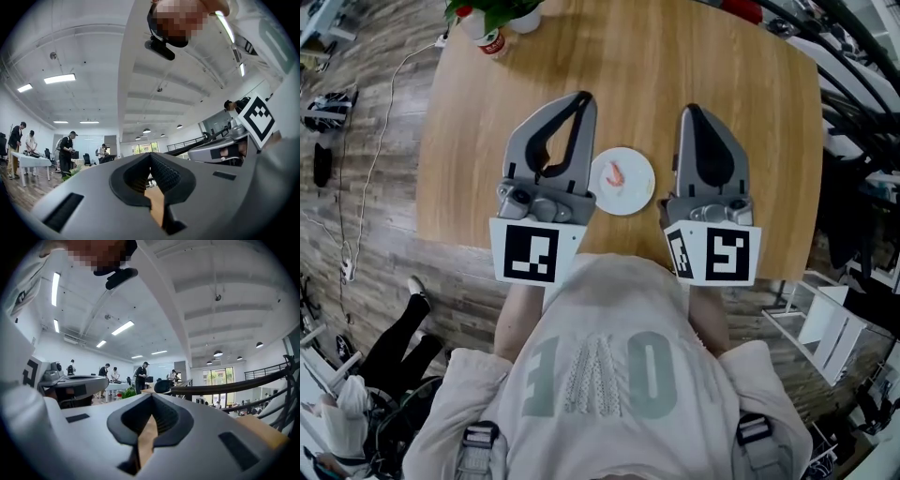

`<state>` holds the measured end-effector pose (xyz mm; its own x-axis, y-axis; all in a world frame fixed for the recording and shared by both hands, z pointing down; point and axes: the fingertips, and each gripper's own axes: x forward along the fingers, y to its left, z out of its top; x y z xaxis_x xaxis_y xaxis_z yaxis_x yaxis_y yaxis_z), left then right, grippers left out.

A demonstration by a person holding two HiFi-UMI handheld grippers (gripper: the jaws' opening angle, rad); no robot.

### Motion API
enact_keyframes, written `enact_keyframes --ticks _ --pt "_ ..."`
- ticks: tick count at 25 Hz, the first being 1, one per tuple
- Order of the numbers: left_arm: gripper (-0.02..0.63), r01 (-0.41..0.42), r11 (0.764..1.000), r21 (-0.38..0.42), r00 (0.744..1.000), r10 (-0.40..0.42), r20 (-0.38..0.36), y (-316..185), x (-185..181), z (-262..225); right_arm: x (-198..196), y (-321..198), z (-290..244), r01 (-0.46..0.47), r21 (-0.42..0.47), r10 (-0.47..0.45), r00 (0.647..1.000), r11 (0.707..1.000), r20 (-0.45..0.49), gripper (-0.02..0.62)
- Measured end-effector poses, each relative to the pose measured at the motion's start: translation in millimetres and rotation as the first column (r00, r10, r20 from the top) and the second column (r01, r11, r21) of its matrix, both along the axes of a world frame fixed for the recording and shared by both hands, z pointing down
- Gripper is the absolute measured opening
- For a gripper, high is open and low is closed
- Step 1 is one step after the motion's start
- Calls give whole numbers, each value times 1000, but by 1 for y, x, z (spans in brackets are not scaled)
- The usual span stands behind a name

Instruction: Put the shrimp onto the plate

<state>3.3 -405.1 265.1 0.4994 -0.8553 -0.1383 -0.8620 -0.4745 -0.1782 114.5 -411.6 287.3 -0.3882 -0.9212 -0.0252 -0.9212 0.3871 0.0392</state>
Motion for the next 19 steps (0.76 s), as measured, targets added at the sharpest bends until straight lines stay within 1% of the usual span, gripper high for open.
enact_keyframes --ticks 7,19 --pt "9 -6 1000 4 1000 6 -5 0 3 -1 1 3 4 0 -5 0 1000 1000 -14 19" --pt "9 1 1000 9 1000 -1 15 3 2 -1 9 5 9 -11 -29 10 999 1000 -42 18"
